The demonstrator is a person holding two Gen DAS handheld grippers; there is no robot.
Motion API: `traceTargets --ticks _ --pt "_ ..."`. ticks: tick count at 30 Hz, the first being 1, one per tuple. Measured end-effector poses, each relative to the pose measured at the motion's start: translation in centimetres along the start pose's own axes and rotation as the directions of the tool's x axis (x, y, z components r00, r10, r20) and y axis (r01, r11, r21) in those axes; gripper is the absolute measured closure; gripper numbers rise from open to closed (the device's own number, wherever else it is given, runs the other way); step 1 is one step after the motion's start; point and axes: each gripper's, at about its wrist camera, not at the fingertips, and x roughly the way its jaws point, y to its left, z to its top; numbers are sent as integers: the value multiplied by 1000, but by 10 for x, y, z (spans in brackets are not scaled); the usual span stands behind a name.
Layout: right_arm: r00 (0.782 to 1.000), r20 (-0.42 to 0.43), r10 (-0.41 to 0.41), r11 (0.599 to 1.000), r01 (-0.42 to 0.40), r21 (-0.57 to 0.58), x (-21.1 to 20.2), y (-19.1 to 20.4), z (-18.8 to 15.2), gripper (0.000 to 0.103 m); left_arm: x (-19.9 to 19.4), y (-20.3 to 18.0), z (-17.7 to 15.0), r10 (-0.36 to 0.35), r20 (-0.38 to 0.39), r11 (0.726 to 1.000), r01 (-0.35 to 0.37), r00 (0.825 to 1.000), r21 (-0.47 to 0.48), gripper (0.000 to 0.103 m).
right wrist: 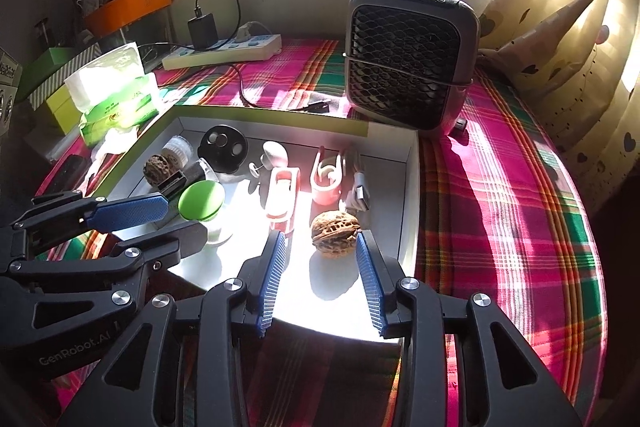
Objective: Organize objects
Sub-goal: 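Lower the walnut into the box and open the right tool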
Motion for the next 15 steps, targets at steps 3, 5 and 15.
traceTargets --ticks 3,5,15 --pt "1000 8 -3 1000 3 15 -7 1 -3 61 -8 0 -3 25 20 1000 -25 999 3 64" --pt "1000 16 -5 1000 4 17 -12 2 -6 61 -12 0 -6 36 27 999 -36 999 0 64" --pt "999 33 -28 999 27 17 -30 14 -19 60 -33 -3 -22 83 63 996 -84 994 6 64"
